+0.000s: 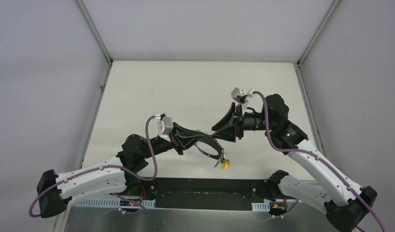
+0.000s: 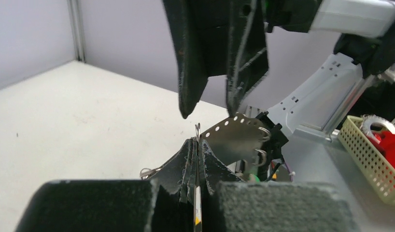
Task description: Put the keys on the keyring
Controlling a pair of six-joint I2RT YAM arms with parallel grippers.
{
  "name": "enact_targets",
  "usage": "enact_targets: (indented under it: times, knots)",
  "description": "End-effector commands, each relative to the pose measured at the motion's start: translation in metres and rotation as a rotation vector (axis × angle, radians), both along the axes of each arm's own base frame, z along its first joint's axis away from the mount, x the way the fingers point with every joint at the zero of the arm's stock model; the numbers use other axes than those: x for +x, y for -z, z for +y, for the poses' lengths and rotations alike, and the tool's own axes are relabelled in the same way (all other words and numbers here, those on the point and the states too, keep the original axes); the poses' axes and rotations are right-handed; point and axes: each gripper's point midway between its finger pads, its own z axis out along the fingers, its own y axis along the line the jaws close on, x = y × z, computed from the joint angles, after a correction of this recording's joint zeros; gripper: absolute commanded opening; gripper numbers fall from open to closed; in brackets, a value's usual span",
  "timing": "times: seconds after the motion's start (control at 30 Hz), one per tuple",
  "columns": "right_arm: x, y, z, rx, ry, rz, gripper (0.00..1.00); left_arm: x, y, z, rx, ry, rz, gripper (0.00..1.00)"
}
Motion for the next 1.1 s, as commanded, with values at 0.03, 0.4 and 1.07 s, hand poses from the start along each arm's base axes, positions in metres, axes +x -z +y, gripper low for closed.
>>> enact_targets:
  times: [0.03,0.4,1.07]
  knots:
    - [0.006,-0.019,-0.006,0.026,0.071,-0.075,0.46,0.013,-0.032,0.010,-0.061,-0.057,0.240,0.00]
    - [0.003,-0.006,-0.005,-0.026,0.039,-0.031,0.57,0.030,-0.013,0.012,-0.007,-0.141,0.540,0.00]
    - [0.013,0.031,0.013,-0.179,0.084,-0.046,0.32,0.032,-0.011,0.007,0.003,-0.142,0.620,0.00]
